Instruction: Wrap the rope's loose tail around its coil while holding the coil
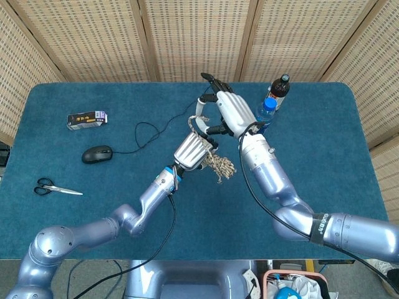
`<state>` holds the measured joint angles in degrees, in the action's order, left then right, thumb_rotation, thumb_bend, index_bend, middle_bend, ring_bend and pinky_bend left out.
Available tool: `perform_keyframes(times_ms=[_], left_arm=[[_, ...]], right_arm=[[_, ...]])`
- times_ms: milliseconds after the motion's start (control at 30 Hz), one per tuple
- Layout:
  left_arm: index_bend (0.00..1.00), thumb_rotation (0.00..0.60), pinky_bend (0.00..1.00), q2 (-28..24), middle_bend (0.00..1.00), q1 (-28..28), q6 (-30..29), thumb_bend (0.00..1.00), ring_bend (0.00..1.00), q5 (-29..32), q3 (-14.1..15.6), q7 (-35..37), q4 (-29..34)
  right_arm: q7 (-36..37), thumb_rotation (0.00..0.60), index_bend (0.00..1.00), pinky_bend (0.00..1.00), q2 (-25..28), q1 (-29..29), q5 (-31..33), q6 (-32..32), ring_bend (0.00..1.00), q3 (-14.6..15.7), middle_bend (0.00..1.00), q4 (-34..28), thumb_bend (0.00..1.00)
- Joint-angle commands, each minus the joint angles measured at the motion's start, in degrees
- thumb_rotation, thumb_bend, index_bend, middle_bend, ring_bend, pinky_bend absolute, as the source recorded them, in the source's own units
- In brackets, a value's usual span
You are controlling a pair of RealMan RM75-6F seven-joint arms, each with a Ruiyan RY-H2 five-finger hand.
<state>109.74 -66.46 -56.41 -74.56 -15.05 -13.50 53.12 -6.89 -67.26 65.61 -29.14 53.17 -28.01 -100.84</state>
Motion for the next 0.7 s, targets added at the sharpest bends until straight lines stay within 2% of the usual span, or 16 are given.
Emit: perform_keyframes(times_ms=[33, 300, 700], left_arm=[[0.70, 0.600, 0.63, -2.02, 0.60, 0.85, -0.55, 0.44, 0.52, -2.06, 1.31, 1.72, 1.93], [0.70, 0.600, 0.63, -4.71, 0.60, 2.59, 0.54, 0.44, 0.52, -2.10, 1.58, 5.15, 5.70], [0.70, 0.600, 0.63, -5.92, 0.60, 2.60, -0.59, 0.44, 0.52, -8.08, 3.77, 14.50, 2.76]], right_arm=[[-1.01, 0.600, 0.71, 0.00, -1.19, 0.66, 1.14, -1.81, 0.00, 1.50, 0.00, 3.82, 0.44], [3.12, 0.600, 0.71, 0.00, -2.50, 0.49, 3.23, -7.80, 0.00, 0.80, 0.00, 9.90, 0.44], [8.52, 0.600, 0.71, 0.00, -2.13, -0.80, 5.12, -12.83, 0.00, -0.16, 0.00, 12.91, 0.44]])
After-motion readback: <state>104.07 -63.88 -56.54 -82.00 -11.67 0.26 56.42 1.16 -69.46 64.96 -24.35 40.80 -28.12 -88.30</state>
